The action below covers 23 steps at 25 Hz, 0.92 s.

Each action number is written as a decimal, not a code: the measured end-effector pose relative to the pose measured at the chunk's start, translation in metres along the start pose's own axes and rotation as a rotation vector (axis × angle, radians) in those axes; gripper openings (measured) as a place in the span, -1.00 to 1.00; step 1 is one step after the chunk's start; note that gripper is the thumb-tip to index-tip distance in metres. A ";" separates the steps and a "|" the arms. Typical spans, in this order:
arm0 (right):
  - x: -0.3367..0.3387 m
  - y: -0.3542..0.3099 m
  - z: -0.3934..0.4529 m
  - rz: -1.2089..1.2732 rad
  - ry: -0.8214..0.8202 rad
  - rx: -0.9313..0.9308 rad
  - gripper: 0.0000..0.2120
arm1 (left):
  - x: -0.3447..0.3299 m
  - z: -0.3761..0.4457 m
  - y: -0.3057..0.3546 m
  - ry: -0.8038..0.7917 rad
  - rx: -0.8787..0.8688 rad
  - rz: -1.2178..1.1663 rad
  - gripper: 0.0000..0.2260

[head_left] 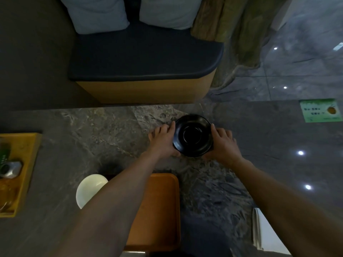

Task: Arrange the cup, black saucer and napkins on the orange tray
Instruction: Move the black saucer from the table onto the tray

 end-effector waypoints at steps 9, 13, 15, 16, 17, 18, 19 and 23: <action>-0.001 -0.001 -0.018 0.022 0.058 -0.003 0.14 | 0.002 -0.019 0.003 0.041 -0.002 -0.026 0.10; 0.003 -0.008 -0.038 0.023 0.071 0.026 0.16 | 0.005 -0.044 0.002 0.049 0.002 -0.080 0.10; 0.004 -0.012 -0.050 0.029 0.066 0.033 0.17 | 0.006 -0.059 0.000 0.066 0.005 -0.094 0.12; 0.005 -0.013 -0.056 0.028 0.060 0.035 0.18 | 0.005 -0.067 0.000 0.068 0.011 -0.096 0.12; 0.006 -0.015 -0.062 0.027 0.053 0.039 0.18 | 0.005 -0.075 -0.001 0.072 0.016 -0.100 0.13; 0.006 -0.016 -0.068 0.028 0.045 0.046 0.19 | 0.004 -0.083 -0.001 0.077 0.018 -0.108 0.13; 0.007 -0.017 -0.075 0.025 0.038 0.061 0.20 | 0.004 -0.091 -0.001 0.083 0.022 -0.119 0.13; 0.006 -0.020 -0.097 0.004 0.030 0.100 0.23 | -0.002 -0.123 -0.001 0.090 0.046 -0.158 0.15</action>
Point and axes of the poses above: each hand's wrist, its own z-axis towards the middle knuckle, its own x-axis out of the back of the hand, y = z × x, the point moved 5 cm from there along z, towards the middle knuckle, and after that the axes turned 10 degrees about y, right-handed, at the moved point
